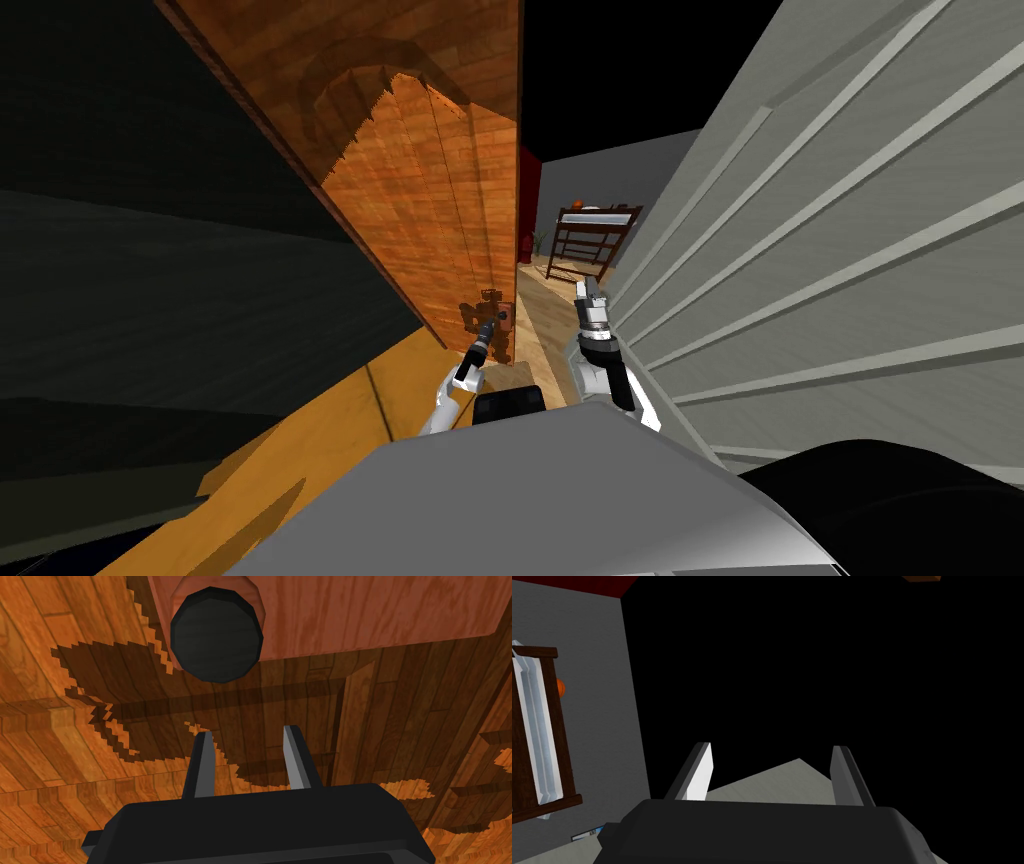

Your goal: Push the door open

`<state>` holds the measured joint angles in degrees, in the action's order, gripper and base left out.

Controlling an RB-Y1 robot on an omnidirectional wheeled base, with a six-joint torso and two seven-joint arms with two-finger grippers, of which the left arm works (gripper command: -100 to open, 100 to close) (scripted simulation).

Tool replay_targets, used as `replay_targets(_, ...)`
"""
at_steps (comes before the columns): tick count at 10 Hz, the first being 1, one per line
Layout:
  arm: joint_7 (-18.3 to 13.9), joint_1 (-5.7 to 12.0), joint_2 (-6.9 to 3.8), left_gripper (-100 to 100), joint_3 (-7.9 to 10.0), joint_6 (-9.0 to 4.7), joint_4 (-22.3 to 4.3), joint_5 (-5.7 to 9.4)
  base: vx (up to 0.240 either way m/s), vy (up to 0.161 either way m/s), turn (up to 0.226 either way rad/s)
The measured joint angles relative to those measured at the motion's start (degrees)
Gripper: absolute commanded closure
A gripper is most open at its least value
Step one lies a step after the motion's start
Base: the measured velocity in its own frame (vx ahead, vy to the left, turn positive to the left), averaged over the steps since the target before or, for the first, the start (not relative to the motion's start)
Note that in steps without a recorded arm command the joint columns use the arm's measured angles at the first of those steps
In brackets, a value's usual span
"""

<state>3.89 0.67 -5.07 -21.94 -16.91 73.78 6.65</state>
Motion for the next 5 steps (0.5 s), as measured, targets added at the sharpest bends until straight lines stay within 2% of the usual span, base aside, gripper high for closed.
replay_targets(4, -0.3, -0.79, 0.59, -100, -1.24, 0.79, 1.7, 0.51, -0.216, 0.020, 0.016)
replay_targets(5, -0.4, -1.13, 0.72, -100, -1.55, 0.95, 2.3, 0.62, -0.088, 0.002, 0.000)
